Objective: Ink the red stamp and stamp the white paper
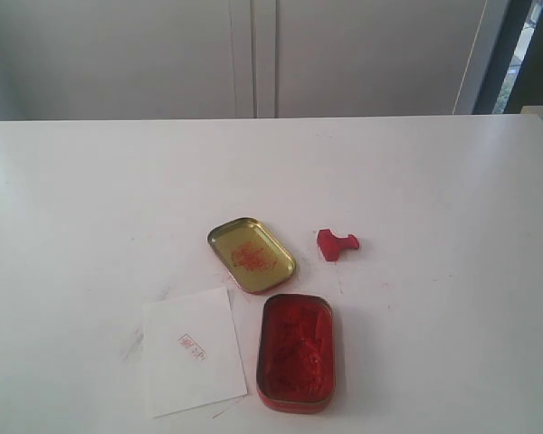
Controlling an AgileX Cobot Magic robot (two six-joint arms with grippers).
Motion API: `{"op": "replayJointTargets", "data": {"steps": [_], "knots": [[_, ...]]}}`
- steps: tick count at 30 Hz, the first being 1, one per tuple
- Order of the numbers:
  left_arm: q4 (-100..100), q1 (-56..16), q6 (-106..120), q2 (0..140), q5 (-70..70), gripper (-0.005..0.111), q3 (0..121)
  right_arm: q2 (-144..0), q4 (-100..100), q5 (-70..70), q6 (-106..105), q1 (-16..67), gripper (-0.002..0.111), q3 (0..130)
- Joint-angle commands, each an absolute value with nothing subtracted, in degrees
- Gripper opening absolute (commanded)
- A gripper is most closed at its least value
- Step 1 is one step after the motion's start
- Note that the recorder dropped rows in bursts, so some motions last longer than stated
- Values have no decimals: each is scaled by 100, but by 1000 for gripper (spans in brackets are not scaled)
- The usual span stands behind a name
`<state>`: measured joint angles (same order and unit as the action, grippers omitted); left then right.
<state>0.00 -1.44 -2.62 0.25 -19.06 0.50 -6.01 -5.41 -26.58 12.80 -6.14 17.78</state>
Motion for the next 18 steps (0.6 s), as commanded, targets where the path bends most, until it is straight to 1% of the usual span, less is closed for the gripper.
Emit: {"op": "replayJointTargets", "data": {"steps": [1,4,13,18], "knots": [[0,-133,-277,0,-1931,0,0,-266,-615,-2598,1291,-634,0,1136],[0,-133,-277,0,-1931,0,0,0,-615,-2559,1291,-634,0,748],[0,-133,-277,0,-1931,0,0,0,-604,-2257,1370,-634,0,0],[0,-133,-277,0,-1931,0,0,0,-604,-1962,1398,-634,0,0]]}}
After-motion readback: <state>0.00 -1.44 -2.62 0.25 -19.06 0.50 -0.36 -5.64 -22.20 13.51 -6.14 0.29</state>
